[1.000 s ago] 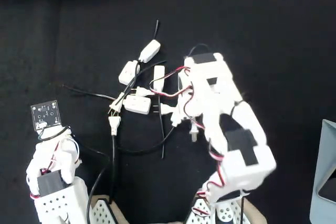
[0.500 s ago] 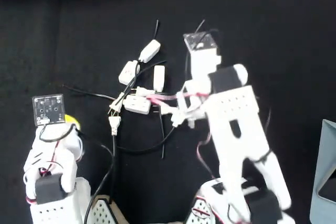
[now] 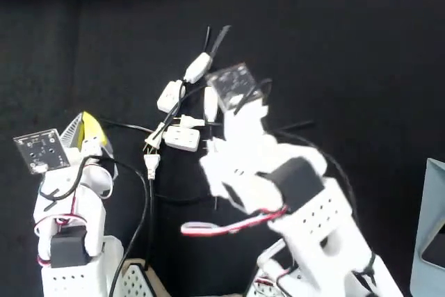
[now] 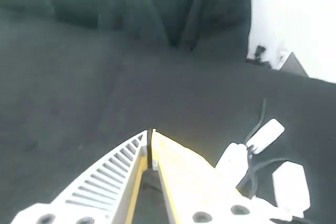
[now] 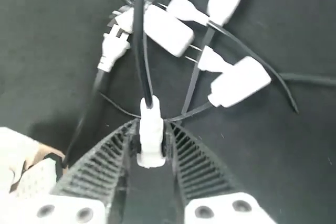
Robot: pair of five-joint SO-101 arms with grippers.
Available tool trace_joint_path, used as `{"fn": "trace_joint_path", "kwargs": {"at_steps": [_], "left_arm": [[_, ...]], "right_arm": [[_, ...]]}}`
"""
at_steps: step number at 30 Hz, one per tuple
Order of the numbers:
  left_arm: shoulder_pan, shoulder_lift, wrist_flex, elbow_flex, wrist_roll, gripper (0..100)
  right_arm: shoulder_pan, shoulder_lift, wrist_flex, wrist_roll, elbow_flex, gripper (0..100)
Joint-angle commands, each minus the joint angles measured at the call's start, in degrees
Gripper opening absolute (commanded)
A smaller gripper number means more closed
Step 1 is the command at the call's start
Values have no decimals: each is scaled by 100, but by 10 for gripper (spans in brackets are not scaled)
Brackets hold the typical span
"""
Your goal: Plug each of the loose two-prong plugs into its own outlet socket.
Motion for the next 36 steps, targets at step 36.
{"fn": "trace_joint_path", "kwargs": {"at_steps": [36], "left_arm": [[3565,-26,1890,-2343,-413,31]], "right_arm": [[-1433,-2088,-1433,985,1332,11]]}}
